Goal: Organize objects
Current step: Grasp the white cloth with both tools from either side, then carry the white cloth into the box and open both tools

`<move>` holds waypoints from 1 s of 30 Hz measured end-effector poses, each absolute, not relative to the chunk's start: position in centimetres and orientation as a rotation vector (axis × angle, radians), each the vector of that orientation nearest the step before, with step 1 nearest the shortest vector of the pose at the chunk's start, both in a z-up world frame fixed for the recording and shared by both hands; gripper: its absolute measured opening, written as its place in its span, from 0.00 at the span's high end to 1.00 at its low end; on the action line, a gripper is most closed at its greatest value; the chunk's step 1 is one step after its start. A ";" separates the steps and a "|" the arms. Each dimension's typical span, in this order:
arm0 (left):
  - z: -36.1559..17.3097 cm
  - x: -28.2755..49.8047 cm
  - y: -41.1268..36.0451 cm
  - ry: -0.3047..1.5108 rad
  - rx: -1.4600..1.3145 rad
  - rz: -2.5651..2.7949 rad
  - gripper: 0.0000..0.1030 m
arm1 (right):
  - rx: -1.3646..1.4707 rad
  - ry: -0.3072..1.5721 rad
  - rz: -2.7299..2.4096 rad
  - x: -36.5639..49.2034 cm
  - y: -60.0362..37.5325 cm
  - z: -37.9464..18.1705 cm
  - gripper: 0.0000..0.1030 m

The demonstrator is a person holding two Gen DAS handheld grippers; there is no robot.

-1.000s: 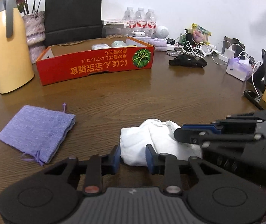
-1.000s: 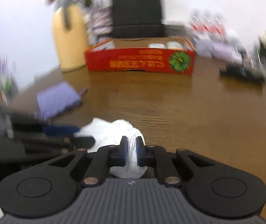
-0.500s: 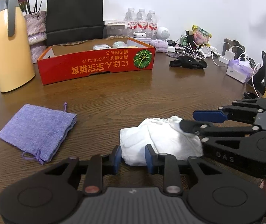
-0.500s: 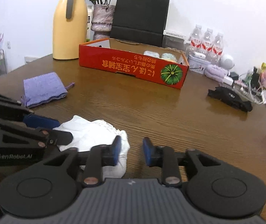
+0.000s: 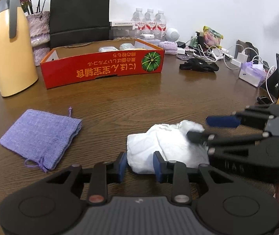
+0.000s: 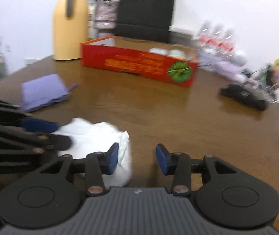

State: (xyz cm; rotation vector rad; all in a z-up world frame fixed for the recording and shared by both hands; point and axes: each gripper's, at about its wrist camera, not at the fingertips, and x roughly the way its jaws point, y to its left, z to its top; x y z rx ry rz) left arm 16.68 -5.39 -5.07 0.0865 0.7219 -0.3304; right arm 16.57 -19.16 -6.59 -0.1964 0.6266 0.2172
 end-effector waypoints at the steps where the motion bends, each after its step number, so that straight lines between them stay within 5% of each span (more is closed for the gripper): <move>1: -5.1 16.7 -5.4 0.723 0.086 -0.330 0.72 | -0.187 0.628 0.225 16.7 -19.4 -6.6 0.61; 6: -5.0 16.7 -5.4 0.733 0.061 -0.311 0.69 | -0.108 0.648 0.296 16.5 -19.4 -6.7 0.95; 10: -5.0 16.4 -5.2 0.740 0.025 -0.284 0.56 | -0.020 0.646 0.287 16.3 -20.1 -6.9 0.95; 12: -5.0 16.1 -5.3 0.742 0.006 -0.293 0.60 | 0.036 0.660 0.299 16.3 -20.7 -6.9 0.95; 16: -4.8 16.0 -5.0 0.734 -0.019 -0.240 0.89 | 0.099 0.670 0.301 16.0 -21.2 -6.9 0.95; 23: -1.9 17.0 -4.5 0.643 -0.011 -0.230 0.92 | 0.145 0.608 0.337 16.5 -21.5 -3.7 0.95; 30: 6.1 28.5 -3.3 0.497 -0.010 -0.267 0.93 | 0.053 0.419 0.361 27.8 -21.2 4.7 0.95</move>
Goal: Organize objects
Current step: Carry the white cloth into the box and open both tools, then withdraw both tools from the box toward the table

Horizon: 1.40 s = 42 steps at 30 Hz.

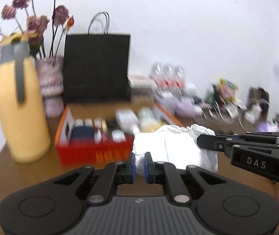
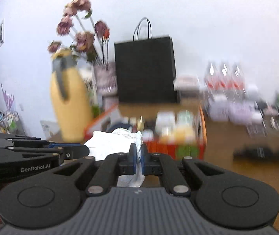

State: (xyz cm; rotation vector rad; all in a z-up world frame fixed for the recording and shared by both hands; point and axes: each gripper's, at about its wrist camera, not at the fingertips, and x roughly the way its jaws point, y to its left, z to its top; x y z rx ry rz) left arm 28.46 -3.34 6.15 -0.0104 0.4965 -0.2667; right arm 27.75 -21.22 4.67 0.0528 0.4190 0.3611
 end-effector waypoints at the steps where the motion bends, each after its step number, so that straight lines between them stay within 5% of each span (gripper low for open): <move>1: 6.8 30.7 -3.2 0.494 -0.013 -0.259 0.93 | 0.065 0.416 0.363 30.3 -21.3 5.4 0.95; 7: 6.0 43.7 -1.2 0.559 -0.156 -0.166 0.93 | 0.057 0.506 0.345 44.8 -18.9 4.6 0.95; 14: -1.8 51.1 -1.1 0.779 -0.158 -0.103 0.90 | 0.040 0.687 0.320 52.6 -17.5 -2.6 0.90; 17: -2.1 51.1 -1.2 0.769 -0.091 -0.078 0.75 | 0.049 0.724 0.317 53.7 -17.3 -3.8 0.70; 19: -1.4 50.4 -1.1 0.734 -0.070 -0.075 0.57 | 0.075 0.705 0.328 53.5 -17.8 -3.7 0.44; 24: 1.7 49.2 0.1 0.647 -0.078 -0.052 0.50 | 0.016 0.587 0.273 51.7 -18.0 -0.1 0.30; 27: 5.0 47.0 0.7 0.579 -0.088 -0.096 0.44 | 0.011 0.481 0.271 49.1 -18.0 3.5 0.29; 31: 8.7 41.2 2.3 0.465 -0.112 -0.129 0.16 | 0.012 0.357 0.300 42.9 -18.7 7.2 0.15; 42: 4.7 21.9 6.4 0.506 -0.102 -0.178 0.08 | 0.027 0.371 0.411 21.9 -19.9 3.8 0.00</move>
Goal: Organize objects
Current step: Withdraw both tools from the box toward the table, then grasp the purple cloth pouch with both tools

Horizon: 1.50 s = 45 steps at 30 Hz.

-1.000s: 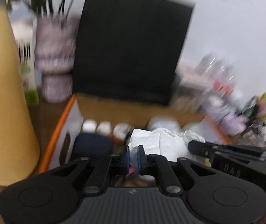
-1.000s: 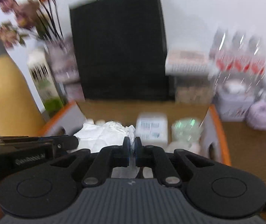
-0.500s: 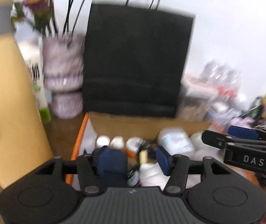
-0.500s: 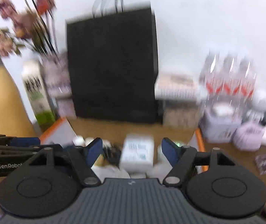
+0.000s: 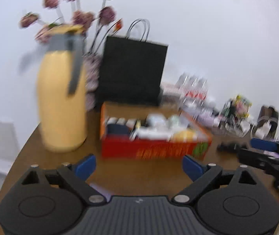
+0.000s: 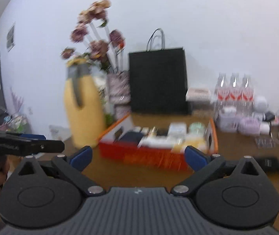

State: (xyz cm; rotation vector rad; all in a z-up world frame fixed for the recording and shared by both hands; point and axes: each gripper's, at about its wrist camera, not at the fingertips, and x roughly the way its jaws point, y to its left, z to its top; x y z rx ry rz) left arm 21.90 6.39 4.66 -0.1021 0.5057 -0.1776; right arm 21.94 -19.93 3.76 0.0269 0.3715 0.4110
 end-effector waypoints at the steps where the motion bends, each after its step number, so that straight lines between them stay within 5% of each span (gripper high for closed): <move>1: 3.9 20.4 6.6 0.517 -0.082 -0.155 0.08 | 0.016 0.393 0.403 20.2 -19.9 3.2 0.00; 8: 3.6 12.2 10.1 0.568 0.078 -0.198 0.08 | -0.054 0.558 0.417 12.4 -22.1 3.3 0.00; 14: 0.5 16.9 12.0 0.549 0.044 -0.268 0.09 | 0.031 0.571 0.467 14.6 -18.9 1.5 0.04; 16: -1.3 20.1 12.3 0.584 0.032 -0.216 0.29 | 0.005 0.615 0.480 16.4 -15.9 -0.4 0.24; 18: -2.8 23.0 12.1 0.604 0.056 -0.146 0.37 | -0.030 0.654 0.502 18.3 -12.8 -2.3 0.33; 22: -4.3 25.8 11.8 0.624 0.071 -0.187 0.39 | -0.012 0.683 0.525 21.2 -8.9 -4.5 0.35; 27: -5.3 26.0 11.7 0.671 0.070 -0.174 0.79 | -0.026 0.696 0.507 23.8 -6.5 -6.2 0.36; 30: -4.8 24.3 11.3 0.703 0.021 -0.136 0.87 | -0.046 0.693 0.490 24.1 -6.6 -6.7 0.45; 31: -4.7 23.6 10.8 0.716 0.013 -0.121 0.87 | -0.053 0.692 0.481 24.0 -7.0 -6.7 0.54; 35: -4.1 18.8 7.1 0.724 0.004 -0.146 0.87 | -0.142 0.674 0.458 22.2 -9.7 -6.1 0.63; 39: -3.9 15.5 4.4 0.751 -0.062 -0.274 0.82 | -0.111 0.731 0.419 20.1 -14.3 -6.2 0.55; 42: -3.9 15.0 3.6 0.725 -0.066 -0.241 0.61 | -0.076 0.735 0.414 19.0 -15.8 -6.1 0.52; 45: -4.4 16.0 3.5 0.757 -0.096 -0.192 0.62 | -0.071 0.715 0.430 18.3 -15.8 -6.6 0.51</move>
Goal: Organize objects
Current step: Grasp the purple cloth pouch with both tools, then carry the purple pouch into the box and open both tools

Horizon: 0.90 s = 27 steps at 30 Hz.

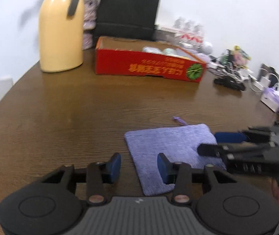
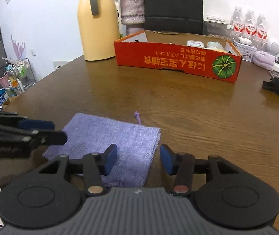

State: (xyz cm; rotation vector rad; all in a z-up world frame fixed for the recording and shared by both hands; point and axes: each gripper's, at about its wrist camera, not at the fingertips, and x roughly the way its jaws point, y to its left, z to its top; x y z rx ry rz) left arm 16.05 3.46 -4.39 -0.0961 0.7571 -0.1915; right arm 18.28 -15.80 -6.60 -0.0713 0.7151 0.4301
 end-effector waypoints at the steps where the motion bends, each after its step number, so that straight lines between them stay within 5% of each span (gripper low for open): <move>1: -4.4 16.2 3.2 0.742 -0.098 -0.179 0.62 | -0.075 0.705 0.418 18.3 -15.7 -6.7 0.51; 5: -4.4 16.3 1.9 0.738 -0.043 -0.171 0.55 | -0.064 0.694 0.408 18.5 -15.7 -6.6 0.52; 7: -4.6 15.8 1.1 0.721 -0.004 -0.166 0.57 | -0.078 0.687 0.402 18.6 -15.7 -6.9 0.69; 8: -4.7 15.7 0.7 0.717 0.021 -0.165 0.60 | -0.091 0.679 0.398 18.5 -15.7 -6.9 0.70; 10: -4.6 15.3 0.3 0.715 0.036 -0.183 0.94 | -0.097 0.678 0.406 18.3 -15.8 -6.9 0.79; 12: -4.5 15.0 0.0 0.728 0.035 -0.199 0.94 | -0.107 0.674 0.410 17.9 -16.0 -6.7 0.84; 13: -4.3 14.7 -0.3 0.723 0.048 -0.194 0.95 | -0.110 0.663 0.411 17.5 -16.2 -6.5 0.96; 21: 0.9 12.7 -1.3 0.572 0.041 -0.323 0.95 | -0.036 0.553 0.390 14.3 -19.9 -1.6 0.96; 27: 6.5 19.3 -1.1 0.453 0.040 -0.397 0.95 | -0.025 0.427 0.363 18.8 -22.0 3.1 0.96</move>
